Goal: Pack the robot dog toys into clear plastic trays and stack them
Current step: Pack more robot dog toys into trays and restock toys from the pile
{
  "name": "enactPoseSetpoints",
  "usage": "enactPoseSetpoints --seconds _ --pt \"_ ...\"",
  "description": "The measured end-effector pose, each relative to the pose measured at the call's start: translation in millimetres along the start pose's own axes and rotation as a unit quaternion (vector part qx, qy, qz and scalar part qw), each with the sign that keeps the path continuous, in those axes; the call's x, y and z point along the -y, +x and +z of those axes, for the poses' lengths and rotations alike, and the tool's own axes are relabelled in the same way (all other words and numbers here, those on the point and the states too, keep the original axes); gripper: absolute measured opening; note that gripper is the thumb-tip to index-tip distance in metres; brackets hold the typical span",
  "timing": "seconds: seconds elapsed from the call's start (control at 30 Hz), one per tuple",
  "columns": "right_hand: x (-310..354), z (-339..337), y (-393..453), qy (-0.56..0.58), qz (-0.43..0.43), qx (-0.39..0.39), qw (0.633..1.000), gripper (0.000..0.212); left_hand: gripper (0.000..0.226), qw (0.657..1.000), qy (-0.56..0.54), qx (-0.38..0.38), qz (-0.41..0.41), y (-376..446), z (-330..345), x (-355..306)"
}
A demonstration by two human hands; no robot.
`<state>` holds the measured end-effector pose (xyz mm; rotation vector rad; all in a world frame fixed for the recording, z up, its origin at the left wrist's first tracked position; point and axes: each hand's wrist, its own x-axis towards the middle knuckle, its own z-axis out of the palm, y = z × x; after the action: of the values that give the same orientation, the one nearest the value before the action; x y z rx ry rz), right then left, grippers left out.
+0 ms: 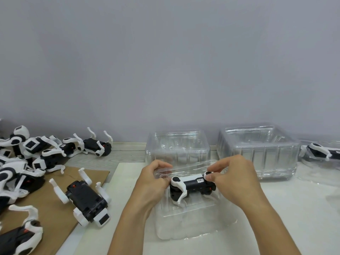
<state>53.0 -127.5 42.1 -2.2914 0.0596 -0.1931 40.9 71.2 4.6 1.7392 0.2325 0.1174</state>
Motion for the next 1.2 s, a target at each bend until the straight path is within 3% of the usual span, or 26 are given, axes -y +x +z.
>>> enactPoseSetpoints --seconds 0.13,0.37,0.53,0.67,0.77,0.87,1.2 --pt "3.0 -0.7 -2.7 -0.012 0.001 0.003 1.000 0.024 0.032 1.000 0.001 -0.005 0.000 -0.9 2.0 -1.7" --pt "6.3 -12.4 -4.7 -0.051 0.010 0.082 0.995 0.024 0.031 1.000 -0.012 -0.007 -0.011 -1.1 2.7 -1.8" --pt "8.5 -17.7 -4.2 -0.135 -0.053 0.092 0.985 0.021 0.032 1.000 -0.008 -0.004 -0.008 -1.4 2.0 -2.4" --pt "17.4 -8.5 -7.7 -0.044 -0.137 0.089 0.986 0.017 0.037 1.000 -0.001 0.006 -0.006 -2.7 1.8 -6.3" --pt "25.3 10.5 -14.0 -0.024 -0.168 0.136 0.976 0.018 0.032 1.000 -0.002 0.006 -0.008 -3.5 2.6 -9.5" --pt "27.6 27.3 -19.1 -0.055 -0.171 0.171 0.969 0.020 0.022 1.000 -0.019 -0.004 -0.015 -3.8 3.5 -11.8" --pt "20.3 33.7 -18.3 -0.041 -0.157 0.169 0.972 0.016 0.023 0.999 -0.009 -0.029 -0.010 -3.7 8.4 -11.4"
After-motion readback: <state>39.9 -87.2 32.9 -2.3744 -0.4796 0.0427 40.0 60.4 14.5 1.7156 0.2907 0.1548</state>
